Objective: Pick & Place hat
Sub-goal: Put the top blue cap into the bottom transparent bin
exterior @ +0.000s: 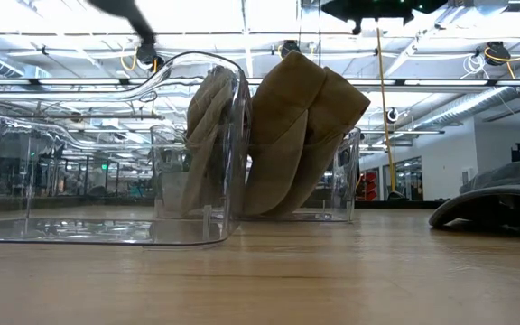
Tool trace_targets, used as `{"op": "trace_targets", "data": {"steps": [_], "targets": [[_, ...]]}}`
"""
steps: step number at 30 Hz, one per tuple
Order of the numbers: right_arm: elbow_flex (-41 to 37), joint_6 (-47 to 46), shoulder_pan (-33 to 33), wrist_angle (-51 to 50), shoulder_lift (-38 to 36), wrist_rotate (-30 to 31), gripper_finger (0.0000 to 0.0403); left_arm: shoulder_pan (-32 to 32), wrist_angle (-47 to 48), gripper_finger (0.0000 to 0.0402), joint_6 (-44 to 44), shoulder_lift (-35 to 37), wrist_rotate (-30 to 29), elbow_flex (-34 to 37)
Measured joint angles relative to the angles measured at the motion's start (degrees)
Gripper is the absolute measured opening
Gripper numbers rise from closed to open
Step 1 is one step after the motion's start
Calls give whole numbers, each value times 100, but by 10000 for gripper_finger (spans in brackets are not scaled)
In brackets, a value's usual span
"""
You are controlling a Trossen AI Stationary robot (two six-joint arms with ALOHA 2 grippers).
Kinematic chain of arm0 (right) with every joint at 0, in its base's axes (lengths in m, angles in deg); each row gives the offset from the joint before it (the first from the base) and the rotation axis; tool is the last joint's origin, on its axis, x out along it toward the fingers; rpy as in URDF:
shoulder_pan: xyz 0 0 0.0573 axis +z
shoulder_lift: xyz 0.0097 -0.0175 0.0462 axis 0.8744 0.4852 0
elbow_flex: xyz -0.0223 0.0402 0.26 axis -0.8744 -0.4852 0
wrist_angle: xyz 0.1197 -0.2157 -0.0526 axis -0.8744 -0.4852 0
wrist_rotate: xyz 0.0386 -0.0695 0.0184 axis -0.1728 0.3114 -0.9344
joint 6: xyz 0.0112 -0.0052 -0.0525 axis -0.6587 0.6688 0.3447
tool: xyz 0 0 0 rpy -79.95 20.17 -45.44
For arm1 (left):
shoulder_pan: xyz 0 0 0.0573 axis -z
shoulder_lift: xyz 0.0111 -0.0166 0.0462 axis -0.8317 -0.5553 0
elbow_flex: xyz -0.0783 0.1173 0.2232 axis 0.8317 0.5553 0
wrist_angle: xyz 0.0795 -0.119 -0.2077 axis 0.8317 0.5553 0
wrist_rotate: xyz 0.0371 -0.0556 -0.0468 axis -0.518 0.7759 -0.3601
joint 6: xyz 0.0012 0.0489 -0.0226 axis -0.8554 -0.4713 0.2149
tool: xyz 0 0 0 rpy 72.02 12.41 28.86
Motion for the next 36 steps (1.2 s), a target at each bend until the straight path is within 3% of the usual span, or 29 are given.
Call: {"op": "trace_targets", "data": {"steps": [7,10,16,23,36], "targets": [[0,912,-38,-496,-235,1809,1,1074,128,21,513,-10,-1005,290],[0,1328,-38,-1061,-386,2279,1,1649,83,21,635,-16,-1489,531],[0,1671,-38,-1937,-622,2313,1,2862,-347,21,986,-35,-2489,1165],[0,1690,-38,-2189,-799,2309,1,4052,-727,21,1657,-168,-3581,1672],[0,1666,-36,-2281,-876,2303,1,5872,-724,21,3568,-664,-4726,1695]]}}
